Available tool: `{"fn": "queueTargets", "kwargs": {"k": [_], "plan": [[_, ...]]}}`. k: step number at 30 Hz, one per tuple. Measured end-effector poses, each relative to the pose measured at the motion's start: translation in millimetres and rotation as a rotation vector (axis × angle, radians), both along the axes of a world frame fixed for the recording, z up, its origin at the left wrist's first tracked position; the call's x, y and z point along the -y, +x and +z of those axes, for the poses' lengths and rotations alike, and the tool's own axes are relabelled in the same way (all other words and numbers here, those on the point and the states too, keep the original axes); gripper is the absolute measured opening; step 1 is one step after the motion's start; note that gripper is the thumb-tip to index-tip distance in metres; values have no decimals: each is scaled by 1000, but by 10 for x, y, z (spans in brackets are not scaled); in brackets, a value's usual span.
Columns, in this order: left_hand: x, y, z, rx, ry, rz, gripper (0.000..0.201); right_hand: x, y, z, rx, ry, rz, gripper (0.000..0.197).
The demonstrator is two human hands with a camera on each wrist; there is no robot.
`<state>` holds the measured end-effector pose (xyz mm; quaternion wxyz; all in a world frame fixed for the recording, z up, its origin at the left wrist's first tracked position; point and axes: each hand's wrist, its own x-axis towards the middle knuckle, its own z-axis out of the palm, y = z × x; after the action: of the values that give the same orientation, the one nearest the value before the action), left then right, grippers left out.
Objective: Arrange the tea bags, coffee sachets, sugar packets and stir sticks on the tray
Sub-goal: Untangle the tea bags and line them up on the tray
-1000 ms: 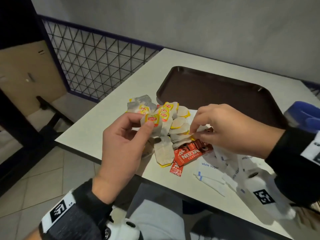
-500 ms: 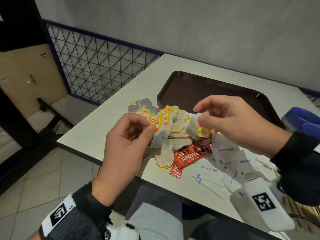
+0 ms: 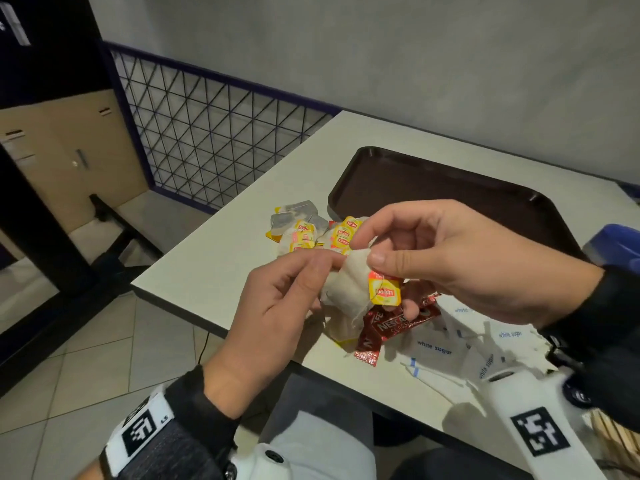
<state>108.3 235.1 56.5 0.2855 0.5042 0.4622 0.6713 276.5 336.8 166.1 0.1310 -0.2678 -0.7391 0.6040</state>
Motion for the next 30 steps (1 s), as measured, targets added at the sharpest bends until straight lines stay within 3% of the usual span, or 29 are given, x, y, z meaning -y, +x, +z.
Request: {"fn": "queueTargets", "kwargs": {"k": [6,12,30], "plan": [[-7,12,-5,-39,-62,18,20,24,-102,-42,29,-47,-91,16],[-12,-11,-2,-26,-49,57,19,42,-75,-25,60,-109,-89,46],[24,28,9,-8,-48,29,20,151,-100,-123,3,84,-231,28]]}}
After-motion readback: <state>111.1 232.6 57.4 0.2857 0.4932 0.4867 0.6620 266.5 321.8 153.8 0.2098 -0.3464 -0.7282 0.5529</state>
